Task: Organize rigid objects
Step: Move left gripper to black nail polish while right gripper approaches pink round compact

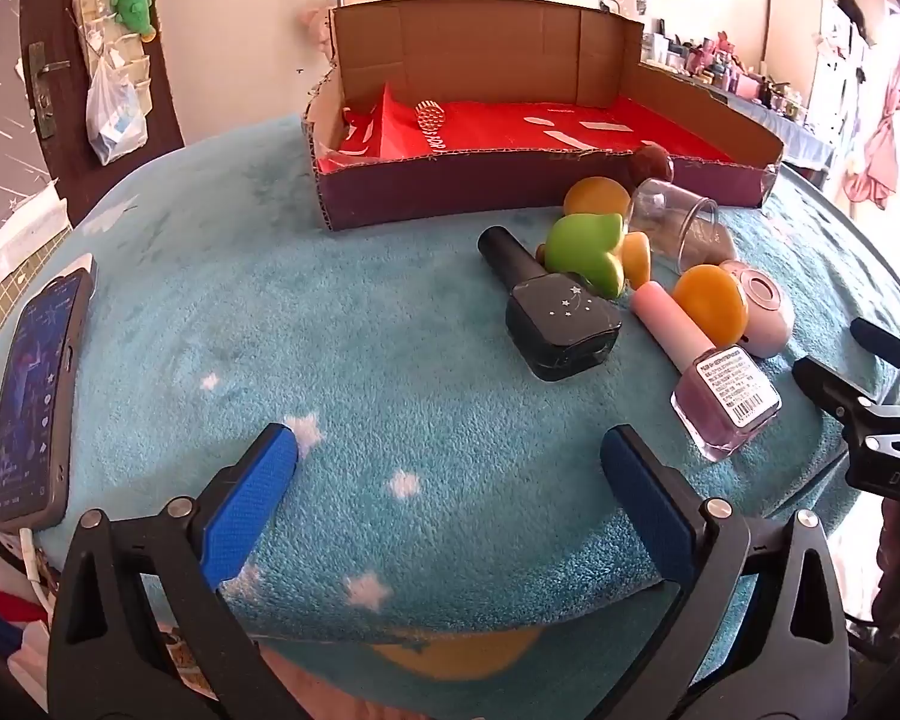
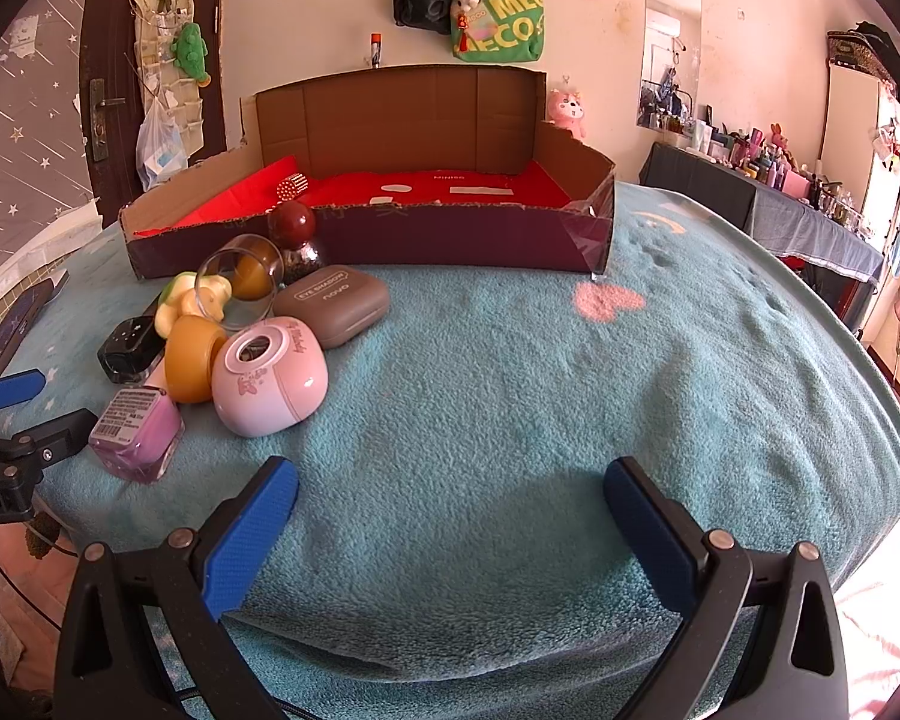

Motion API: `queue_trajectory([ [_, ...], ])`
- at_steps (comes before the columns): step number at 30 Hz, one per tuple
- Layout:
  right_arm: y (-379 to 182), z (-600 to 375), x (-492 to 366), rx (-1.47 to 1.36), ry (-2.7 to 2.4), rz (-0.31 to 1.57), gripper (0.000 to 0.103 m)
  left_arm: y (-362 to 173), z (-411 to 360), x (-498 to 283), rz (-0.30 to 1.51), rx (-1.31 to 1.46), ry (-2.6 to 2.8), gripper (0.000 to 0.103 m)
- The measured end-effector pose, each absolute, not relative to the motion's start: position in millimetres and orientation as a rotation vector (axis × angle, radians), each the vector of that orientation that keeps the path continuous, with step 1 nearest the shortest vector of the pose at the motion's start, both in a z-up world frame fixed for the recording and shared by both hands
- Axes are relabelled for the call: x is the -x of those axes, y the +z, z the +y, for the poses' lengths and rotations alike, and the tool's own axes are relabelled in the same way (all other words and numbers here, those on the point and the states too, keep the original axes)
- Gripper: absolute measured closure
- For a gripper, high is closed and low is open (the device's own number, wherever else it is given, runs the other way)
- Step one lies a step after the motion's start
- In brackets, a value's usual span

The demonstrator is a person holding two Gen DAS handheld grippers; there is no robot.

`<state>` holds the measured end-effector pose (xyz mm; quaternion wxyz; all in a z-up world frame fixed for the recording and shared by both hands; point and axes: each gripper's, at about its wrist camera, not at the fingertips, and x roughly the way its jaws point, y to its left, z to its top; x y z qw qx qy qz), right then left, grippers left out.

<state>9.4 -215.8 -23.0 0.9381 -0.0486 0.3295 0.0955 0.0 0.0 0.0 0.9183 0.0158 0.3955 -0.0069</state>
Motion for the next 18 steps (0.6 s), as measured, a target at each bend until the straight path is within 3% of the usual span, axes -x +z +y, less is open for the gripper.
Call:
queue_trajectory([
  [18,-20.4,-208.7,-17.0,0.133,0.212,0.695,0.003,-1.3,-6.1,-19.8,0.86,-0.083,-0.052,0.0],
])
